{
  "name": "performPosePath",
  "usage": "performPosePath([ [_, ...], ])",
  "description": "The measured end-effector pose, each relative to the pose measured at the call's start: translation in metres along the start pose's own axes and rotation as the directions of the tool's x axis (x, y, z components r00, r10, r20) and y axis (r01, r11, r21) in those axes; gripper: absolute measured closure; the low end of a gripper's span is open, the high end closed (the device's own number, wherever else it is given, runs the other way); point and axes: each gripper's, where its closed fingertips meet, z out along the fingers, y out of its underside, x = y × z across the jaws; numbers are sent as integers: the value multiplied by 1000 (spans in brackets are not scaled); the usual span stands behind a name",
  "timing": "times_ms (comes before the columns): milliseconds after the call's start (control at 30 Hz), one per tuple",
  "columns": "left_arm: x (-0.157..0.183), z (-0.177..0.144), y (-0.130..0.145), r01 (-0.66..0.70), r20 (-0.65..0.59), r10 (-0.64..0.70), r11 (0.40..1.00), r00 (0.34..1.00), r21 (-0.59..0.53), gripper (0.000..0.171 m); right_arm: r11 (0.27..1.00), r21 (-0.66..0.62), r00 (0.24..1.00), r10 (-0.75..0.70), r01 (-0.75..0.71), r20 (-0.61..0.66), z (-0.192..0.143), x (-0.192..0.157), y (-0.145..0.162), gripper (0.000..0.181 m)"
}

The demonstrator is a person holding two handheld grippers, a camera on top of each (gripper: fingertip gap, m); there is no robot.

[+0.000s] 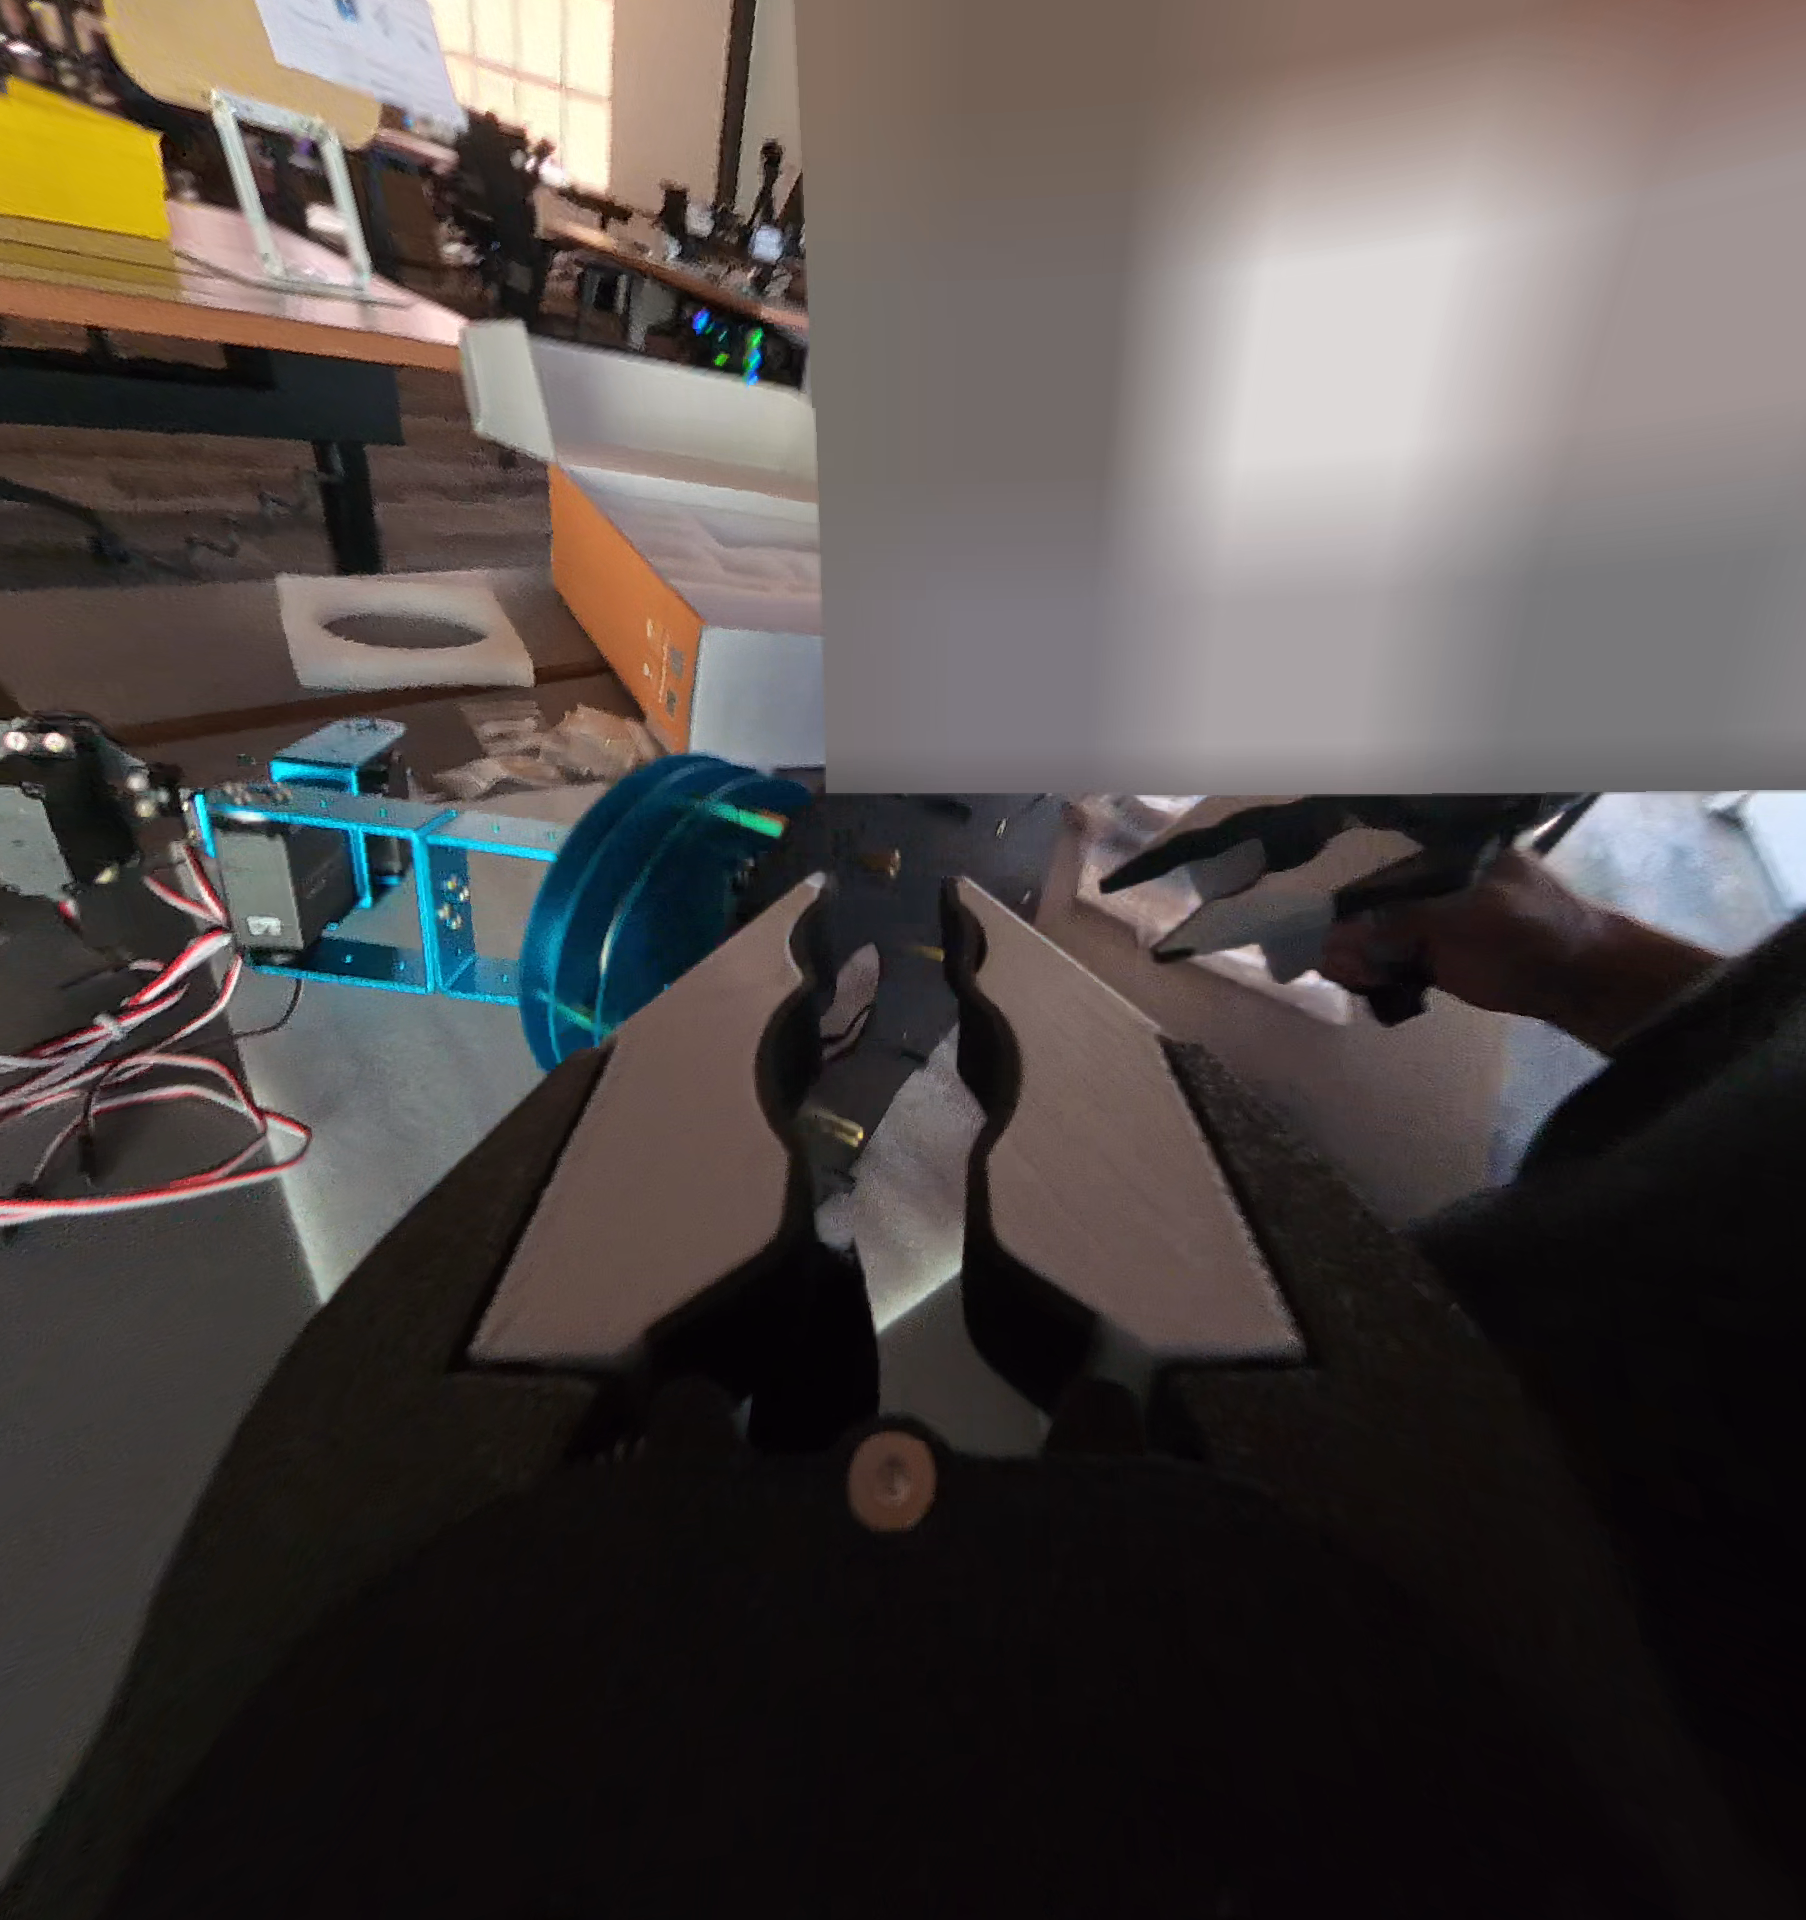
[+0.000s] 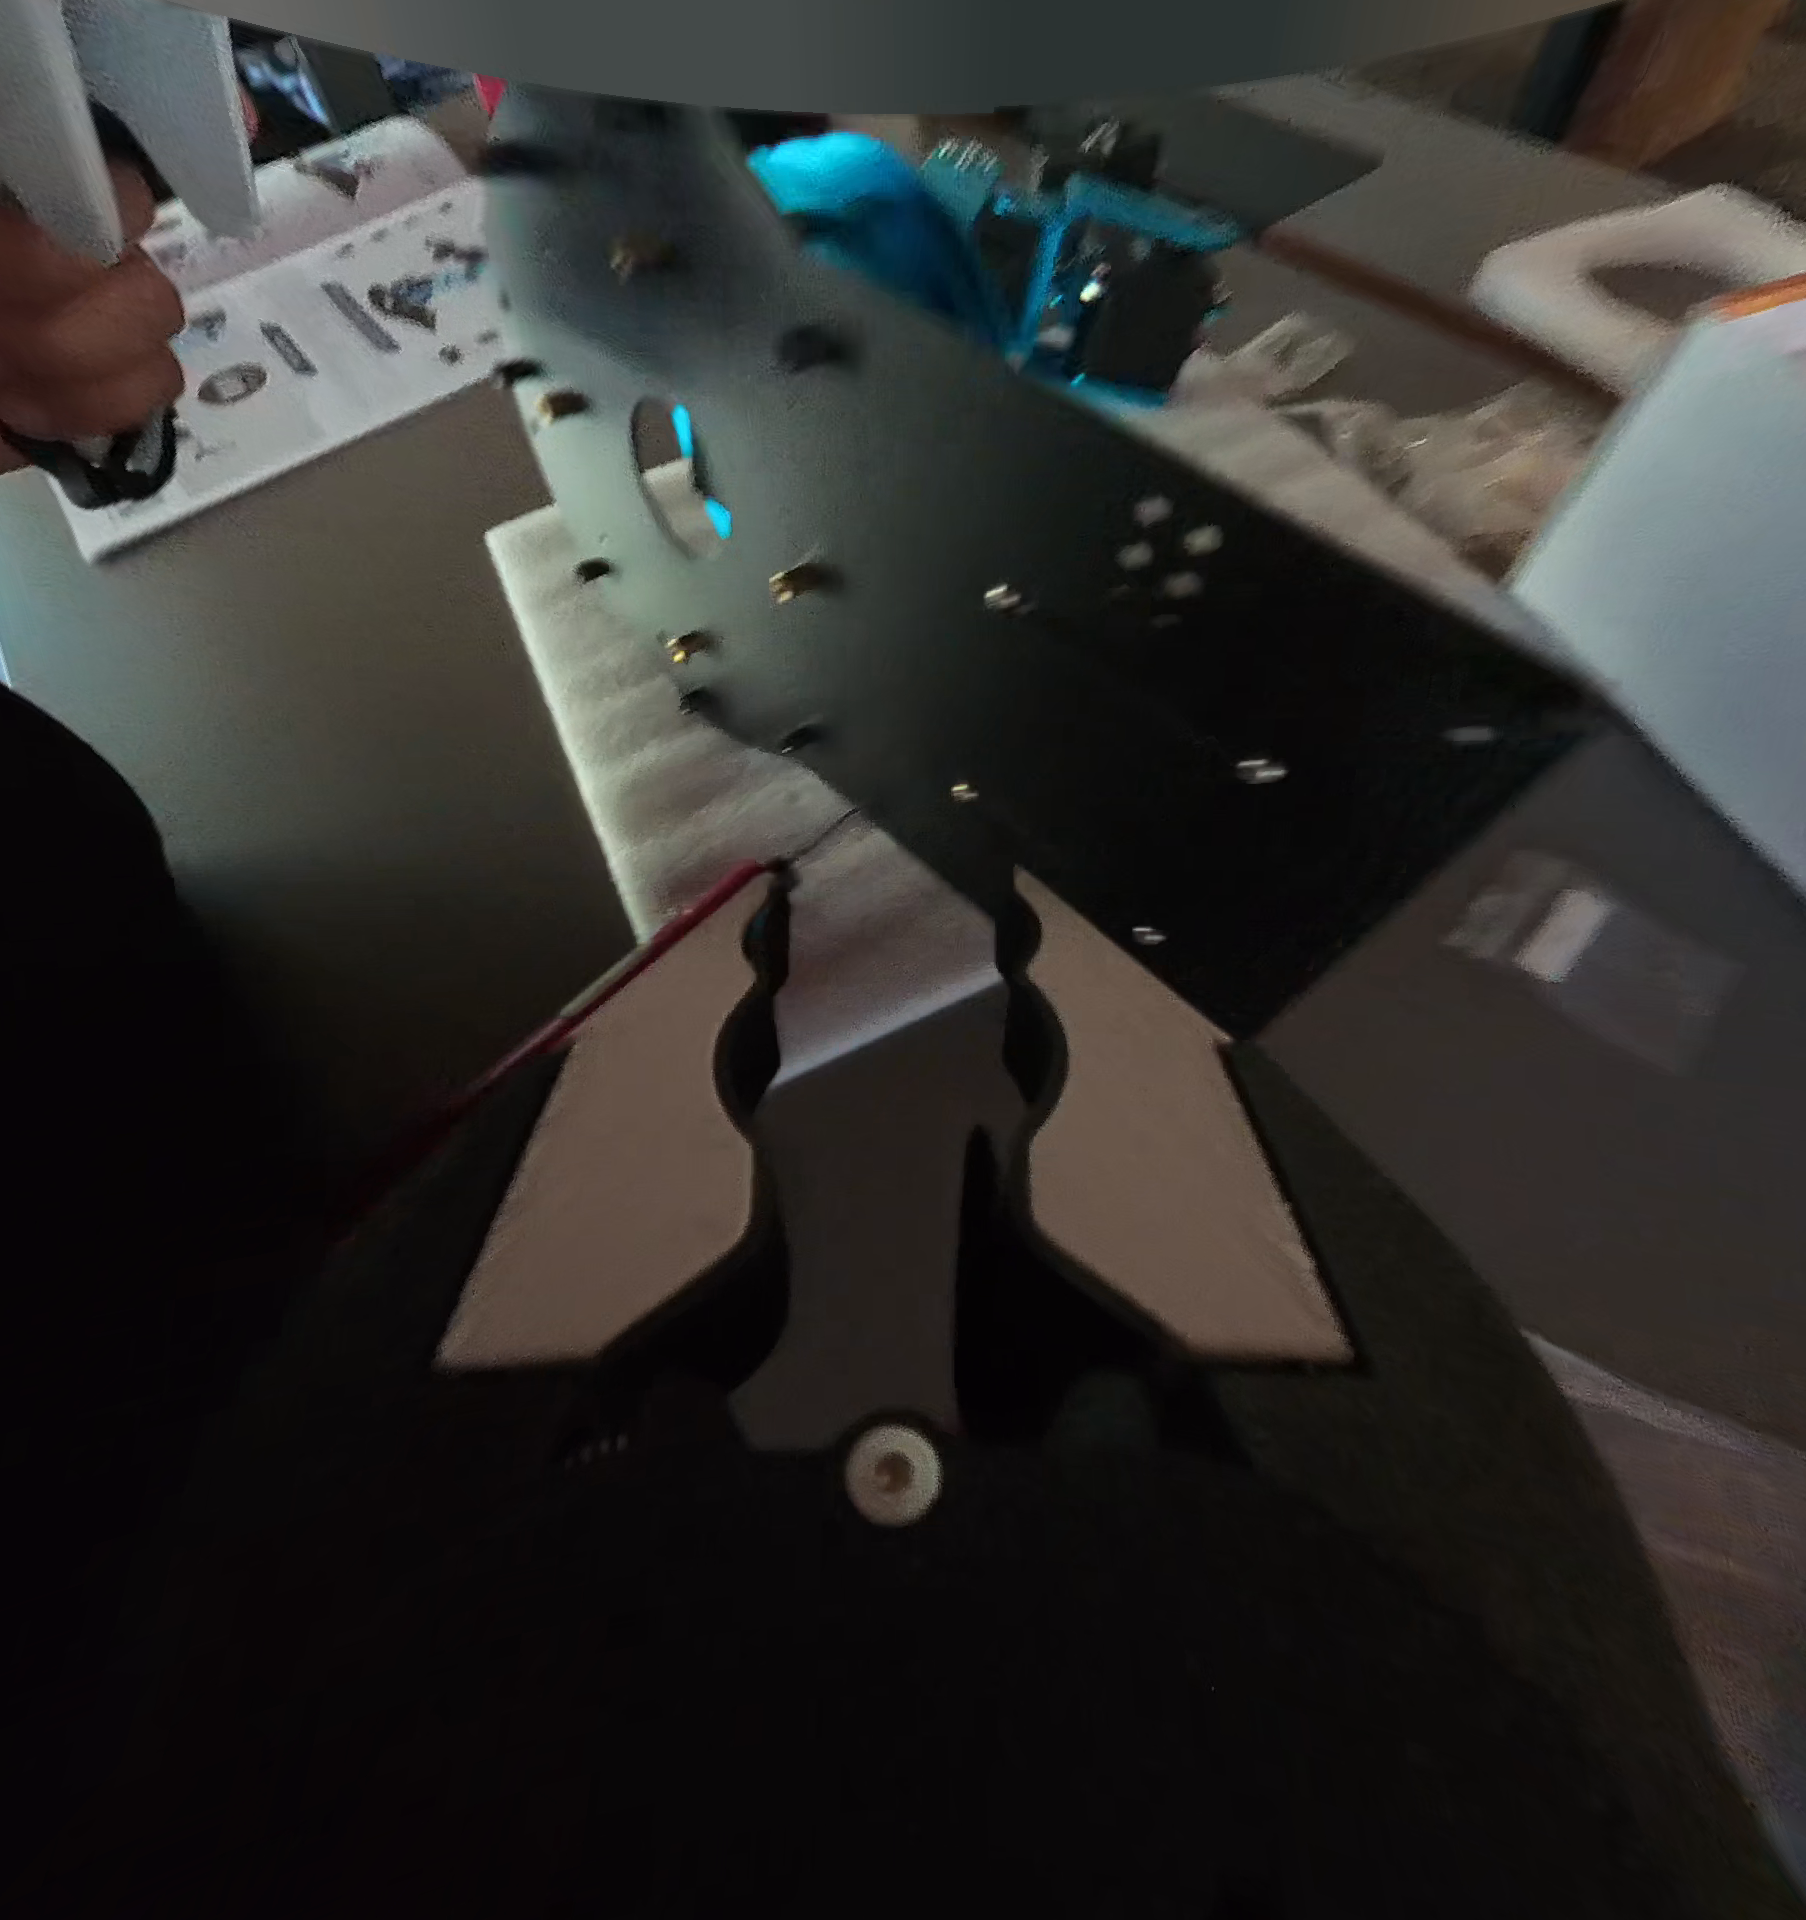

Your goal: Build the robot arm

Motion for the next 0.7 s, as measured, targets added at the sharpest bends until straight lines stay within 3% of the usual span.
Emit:
performPosePath([
  [100,18,18,24,-81,52,84,994,995,-72,154,1000,-28,997,-6,8,80,11,-25,4,137],
  [167,28,35,37,-101,92,110,990,990,-102,158,999,5,990,-37,36,138,-4,-24,-8,135],
  [300,38,82,69,-47,171,78,982,982,-181,159,949,46,918,-312,310,245,-49,3,-36,131],
  [433,44,129,101,-36,205,92,964,974,-262,171,816,162,755,-576,555,314,-66,53,-84,138],
  [500,43,141,109,-70,257,153,949,954,-307,171,760,214,641,-638,614,427,-60,70,-100,139],
  [633,41,149,110,-115,347,246,927,905,-357,171,709,276,391,-621,649,679,-31,76,-111,122],
  [700,39,148,111,-122,383,275,917,882,-379,171,712,263,310,-565,651,764,-12,75,-109,128],
])
